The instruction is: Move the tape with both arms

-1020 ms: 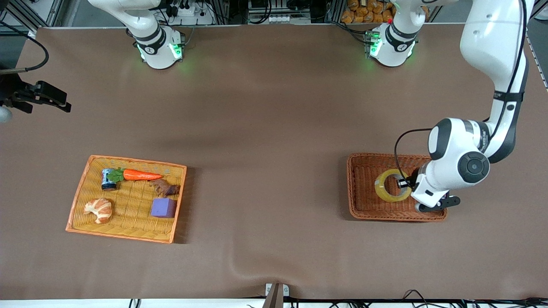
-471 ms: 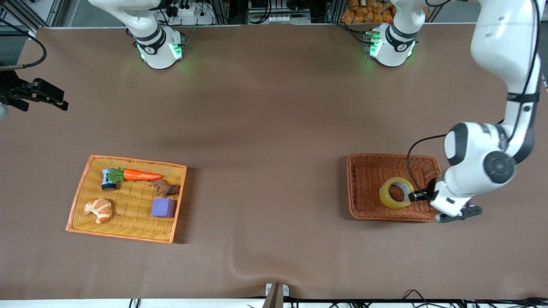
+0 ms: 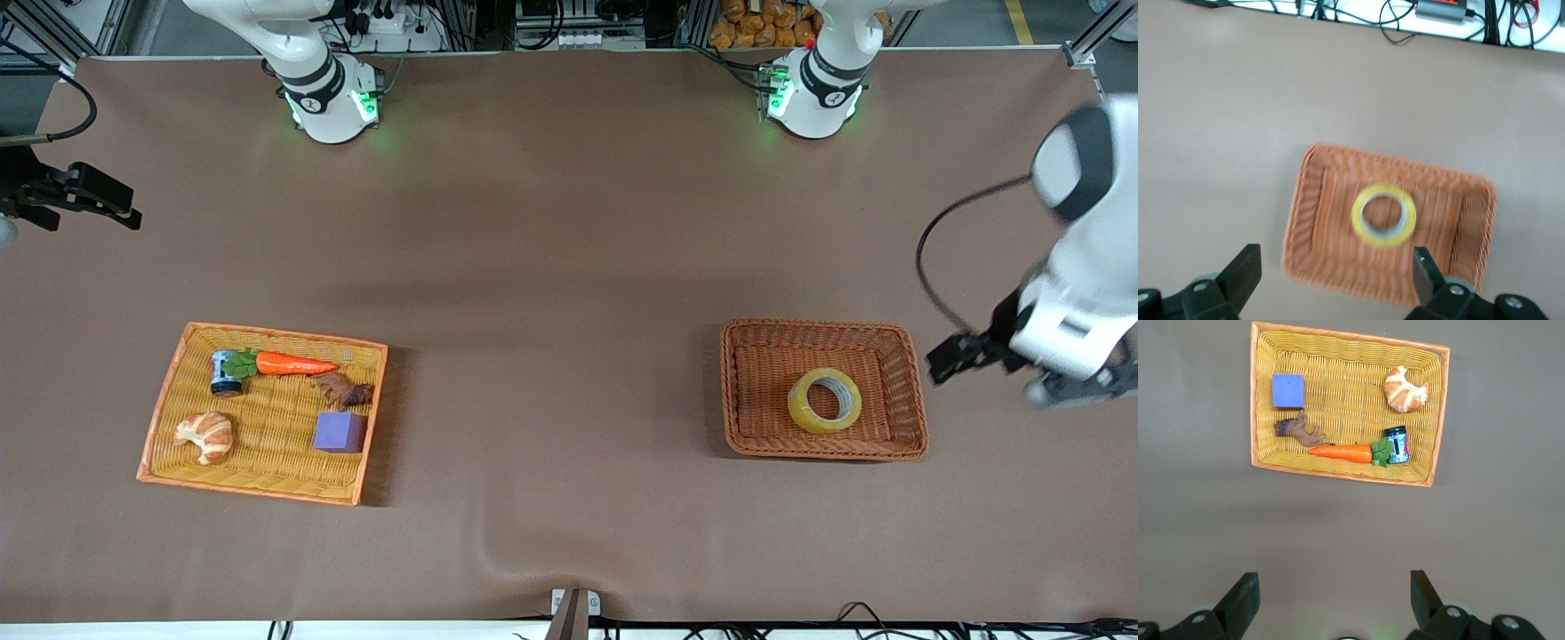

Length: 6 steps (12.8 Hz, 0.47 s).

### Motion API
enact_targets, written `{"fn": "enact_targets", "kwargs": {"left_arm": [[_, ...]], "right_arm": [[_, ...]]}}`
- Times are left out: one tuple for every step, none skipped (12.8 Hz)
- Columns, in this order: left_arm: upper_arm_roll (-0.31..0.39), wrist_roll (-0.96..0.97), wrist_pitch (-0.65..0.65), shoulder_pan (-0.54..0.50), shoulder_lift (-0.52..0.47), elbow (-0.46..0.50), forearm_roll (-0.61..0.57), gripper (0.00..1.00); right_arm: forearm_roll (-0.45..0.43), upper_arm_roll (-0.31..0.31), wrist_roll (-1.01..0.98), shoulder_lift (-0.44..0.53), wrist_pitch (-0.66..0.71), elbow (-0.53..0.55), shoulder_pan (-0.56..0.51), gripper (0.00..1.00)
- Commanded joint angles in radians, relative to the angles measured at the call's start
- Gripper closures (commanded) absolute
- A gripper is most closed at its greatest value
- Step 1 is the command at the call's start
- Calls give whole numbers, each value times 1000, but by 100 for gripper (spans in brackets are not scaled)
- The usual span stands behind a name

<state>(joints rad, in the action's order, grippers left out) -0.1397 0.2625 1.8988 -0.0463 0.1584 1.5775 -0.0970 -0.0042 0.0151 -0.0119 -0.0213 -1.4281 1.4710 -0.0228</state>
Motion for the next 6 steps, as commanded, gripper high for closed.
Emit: {"fn": "enact_targets", "kwargs": {"left_arm": [[-15, -11, -66, -1, -89, 39, -26, 0], [-17, -31, -107, -4, -99, 30, -20, 0], [-15, -70, -175, -6, -99, -9, -10, 0], [-15, -92, -241, -6, -96, -55, -9, 0], [-14, -92, -282, -6, -94, -82, 5, 0], [-5, -95, -294, -6, -97, -83, 32, 0]], "right_arm": [[-11, 23, 10, 20, 5, 11, -28, 0], [-10, 23, 10, 20, 2, 11, -28, 0], [-7, 23, 10, 20, -2, 11, -28, 0], [-5, 22, 10, 20, -8, 11, -29, 0], [-5, 19, 10, 20, -11, 11, -29, 0], [-3, 17, 10, 20, -12, 11, -31, 0]]}}
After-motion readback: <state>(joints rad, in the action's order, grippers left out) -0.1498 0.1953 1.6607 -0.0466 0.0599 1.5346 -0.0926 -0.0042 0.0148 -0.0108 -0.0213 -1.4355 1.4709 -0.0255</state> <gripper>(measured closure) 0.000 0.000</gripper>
